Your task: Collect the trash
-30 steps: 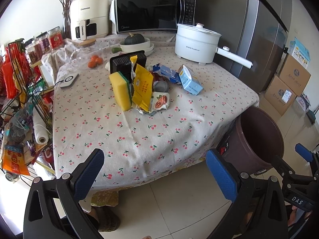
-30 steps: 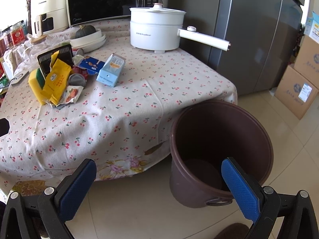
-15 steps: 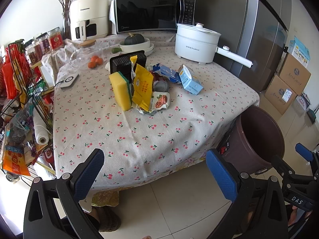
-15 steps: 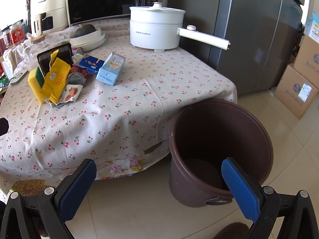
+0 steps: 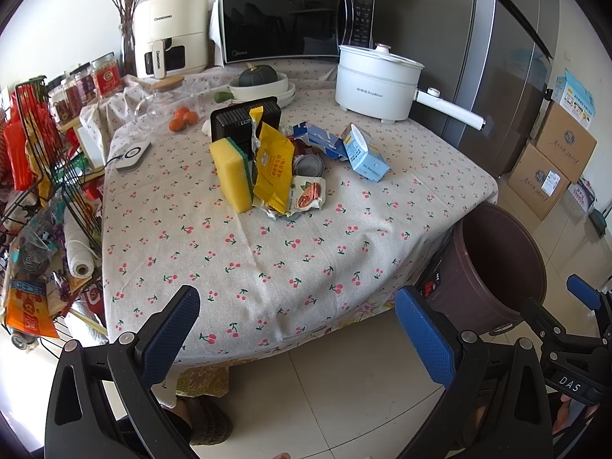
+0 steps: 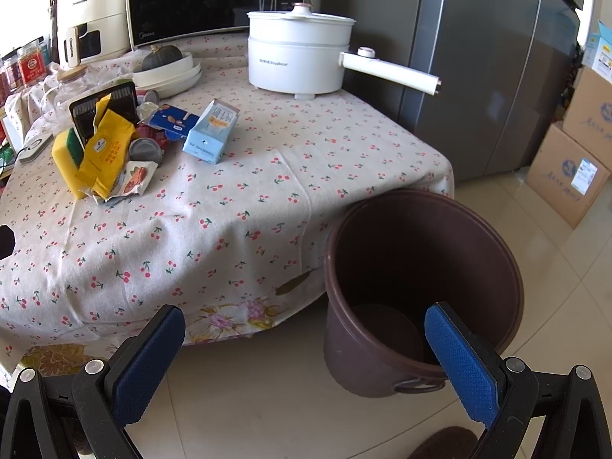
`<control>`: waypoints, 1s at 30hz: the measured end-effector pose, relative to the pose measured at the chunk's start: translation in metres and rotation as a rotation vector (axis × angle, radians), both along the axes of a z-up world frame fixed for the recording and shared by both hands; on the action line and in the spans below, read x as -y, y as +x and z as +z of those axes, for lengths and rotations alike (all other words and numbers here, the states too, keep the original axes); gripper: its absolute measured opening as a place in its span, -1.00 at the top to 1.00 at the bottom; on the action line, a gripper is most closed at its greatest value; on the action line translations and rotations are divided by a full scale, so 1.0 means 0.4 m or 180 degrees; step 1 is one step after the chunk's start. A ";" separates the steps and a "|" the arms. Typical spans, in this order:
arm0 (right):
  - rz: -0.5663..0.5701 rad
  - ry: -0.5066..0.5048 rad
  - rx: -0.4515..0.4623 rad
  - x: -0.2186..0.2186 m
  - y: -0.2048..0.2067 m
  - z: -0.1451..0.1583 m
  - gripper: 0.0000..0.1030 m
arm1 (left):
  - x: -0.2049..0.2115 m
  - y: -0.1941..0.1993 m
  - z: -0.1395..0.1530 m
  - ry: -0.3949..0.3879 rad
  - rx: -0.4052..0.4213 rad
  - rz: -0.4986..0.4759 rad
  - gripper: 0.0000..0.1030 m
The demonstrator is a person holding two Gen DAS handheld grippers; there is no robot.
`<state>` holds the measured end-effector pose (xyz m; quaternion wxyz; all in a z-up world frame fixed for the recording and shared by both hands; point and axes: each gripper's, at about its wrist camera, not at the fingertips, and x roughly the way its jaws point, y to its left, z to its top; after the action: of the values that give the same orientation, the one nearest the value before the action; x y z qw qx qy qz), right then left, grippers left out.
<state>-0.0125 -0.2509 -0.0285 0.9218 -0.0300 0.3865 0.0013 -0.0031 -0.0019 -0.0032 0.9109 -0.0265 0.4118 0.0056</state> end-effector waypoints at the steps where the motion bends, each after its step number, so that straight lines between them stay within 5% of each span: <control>1: 0.0001 0.0001 0.0000 0.000 0.000 0.000 -1.00 | 0.000 0.000 0.000 0.0002 0.0001 0.0001 -1.00; 30: -0.0061 -0.0075 0.0008 -0.001 0.010 0.009 -1.00 | -0.018 0.004 -0.006 0.0090 -0.0035 0.0022 -1.00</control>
<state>-0.0084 -0.2506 -0.0248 0.9218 -0.0371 0.3856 -0.0121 -0.0016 0.0052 -0.0057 0.9088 -0.0151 0.4167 0.0147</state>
